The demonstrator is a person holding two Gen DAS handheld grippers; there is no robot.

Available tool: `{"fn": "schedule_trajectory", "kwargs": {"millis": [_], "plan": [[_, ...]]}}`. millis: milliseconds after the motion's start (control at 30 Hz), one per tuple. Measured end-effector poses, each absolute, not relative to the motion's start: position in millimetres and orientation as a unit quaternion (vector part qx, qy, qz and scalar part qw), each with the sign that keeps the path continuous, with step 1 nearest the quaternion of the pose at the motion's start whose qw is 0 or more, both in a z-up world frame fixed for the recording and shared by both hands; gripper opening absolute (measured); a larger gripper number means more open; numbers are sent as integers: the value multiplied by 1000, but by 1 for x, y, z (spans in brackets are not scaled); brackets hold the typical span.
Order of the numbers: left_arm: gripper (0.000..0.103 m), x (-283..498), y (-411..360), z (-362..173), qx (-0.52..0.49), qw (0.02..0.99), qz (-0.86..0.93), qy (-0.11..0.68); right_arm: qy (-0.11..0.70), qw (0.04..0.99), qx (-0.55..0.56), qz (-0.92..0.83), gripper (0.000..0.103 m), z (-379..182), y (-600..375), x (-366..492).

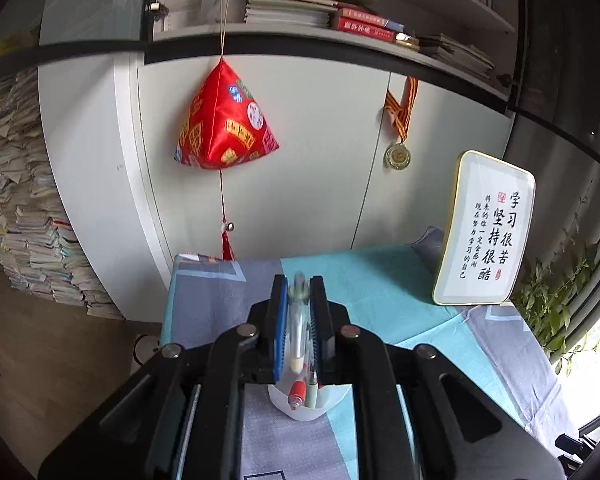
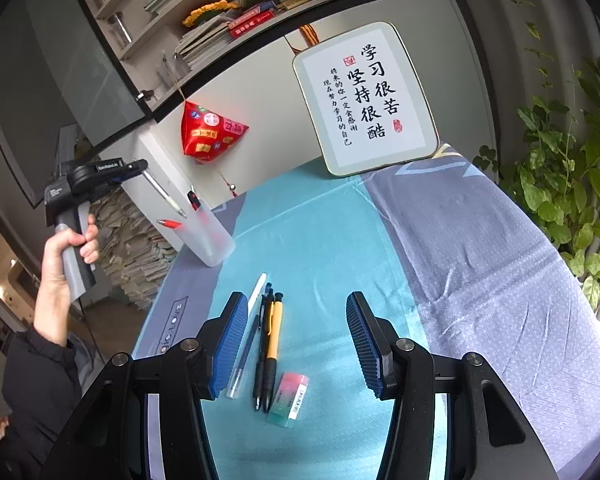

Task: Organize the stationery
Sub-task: 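Lower the clear pen into the white cup and open the left gripper, then move both grippers back over the remaining pens and pink eraser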

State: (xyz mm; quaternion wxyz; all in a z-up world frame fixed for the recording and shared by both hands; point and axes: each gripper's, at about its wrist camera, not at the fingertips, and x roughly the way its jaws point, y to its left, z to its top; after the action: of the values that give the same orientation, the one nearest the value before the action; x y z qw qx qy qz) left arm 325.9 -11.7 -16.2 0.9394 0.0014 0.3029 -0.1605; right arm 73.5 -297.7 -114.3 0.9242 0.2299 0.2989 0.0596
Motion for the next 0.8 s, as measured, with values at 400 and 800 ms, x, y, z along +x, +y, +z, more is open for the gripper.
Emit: {"fn": "schedule_trajectory", "kwargs": {"millis": [400,800], "plan": [[77,234,-10,-23,10,940,-179,291,357,908,200,88,52,-141,-273,80],[77,160,-41,-102,75,902,-218,365,377,906,160,104,52,-146,-243,72]]}}
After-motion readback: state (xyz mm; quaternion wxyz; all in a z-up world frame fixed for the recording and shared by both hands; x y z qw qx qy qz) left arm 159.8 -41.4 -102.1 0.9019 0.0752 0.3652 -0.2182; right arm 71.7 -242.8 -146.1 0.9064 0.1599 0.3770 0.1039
